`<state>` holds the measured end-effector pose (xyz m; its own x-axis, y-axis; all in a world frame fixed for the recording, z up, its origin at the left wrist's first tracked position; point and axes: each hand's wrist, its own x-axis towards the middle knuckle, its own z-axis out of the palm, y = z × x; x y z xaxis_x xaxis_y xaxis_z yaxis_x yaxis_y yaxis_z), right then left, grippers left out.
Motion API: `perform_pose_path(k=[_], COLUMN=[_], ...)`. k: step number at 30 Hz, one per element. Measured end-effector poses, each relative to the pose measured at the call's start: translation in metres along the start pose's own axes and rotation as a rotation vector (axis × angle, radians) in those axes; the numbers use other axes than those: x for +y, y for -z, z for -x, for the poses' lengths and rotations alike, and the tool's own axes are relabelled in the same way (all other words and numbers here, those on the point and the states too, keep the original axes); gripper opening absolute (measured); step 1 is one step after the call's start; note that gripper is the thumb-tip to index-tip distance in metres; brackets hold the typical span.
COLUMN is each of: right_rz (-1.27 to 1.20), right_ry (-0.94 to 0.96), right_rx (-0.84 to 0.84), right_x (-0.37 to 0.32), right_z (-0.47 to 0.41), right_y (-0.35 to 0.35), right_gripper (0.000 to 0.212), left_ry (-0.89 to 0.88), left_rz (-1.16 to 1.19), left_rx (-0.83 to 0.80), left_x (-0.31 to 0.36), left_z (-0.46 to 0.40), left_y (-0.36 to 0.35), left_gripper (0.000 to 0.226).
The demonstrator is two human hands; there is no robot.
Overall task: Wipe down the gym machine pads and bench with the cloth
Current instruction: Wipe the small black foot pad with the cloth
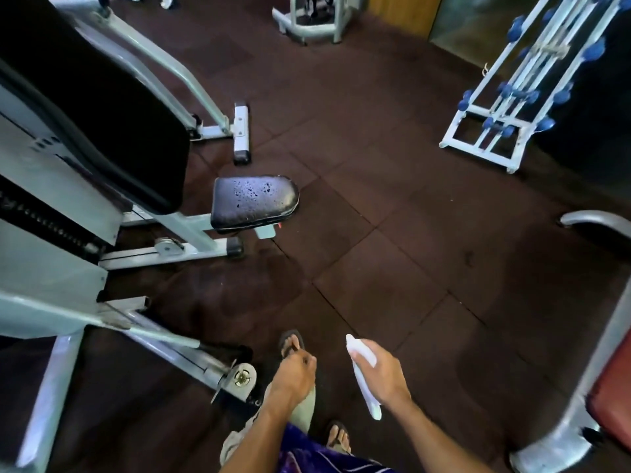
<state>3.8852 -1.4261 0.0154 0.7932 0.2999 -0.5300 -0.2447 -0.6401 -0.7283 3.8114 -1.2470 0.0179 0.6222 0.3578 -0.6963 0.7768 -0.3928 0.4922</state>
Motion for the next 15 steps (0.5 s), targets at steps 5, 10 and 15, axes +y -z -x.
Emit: perform_pose_path(k=[5, 10, 15], right_rz=[0.05, 0.105, 0.052], right_ry=[0.007, 0.025, 0.055], right_rx=[-0.021, -0.037, -0.073], right_x=[-0.046, -0.119, -0.196], right_z=[-0.073, -0.156, -0.226], right_y=[-0.015, -0.039, -0.067], right_gripper=[0.025, 0.023, 0.013], left_ry=[-0.014, -0.018, 0.021], left_rz=[0.063, 0.038, 0.063], left_rx=[0.014, 0.025, 0.079], left_x=[0.016, 0.033, 0.041], left_z=[-0.07, -0.146, -0.215], left_y=[0.047, 0.131, 0.213], left_gripper=[0.026, 0.025, 0.018])
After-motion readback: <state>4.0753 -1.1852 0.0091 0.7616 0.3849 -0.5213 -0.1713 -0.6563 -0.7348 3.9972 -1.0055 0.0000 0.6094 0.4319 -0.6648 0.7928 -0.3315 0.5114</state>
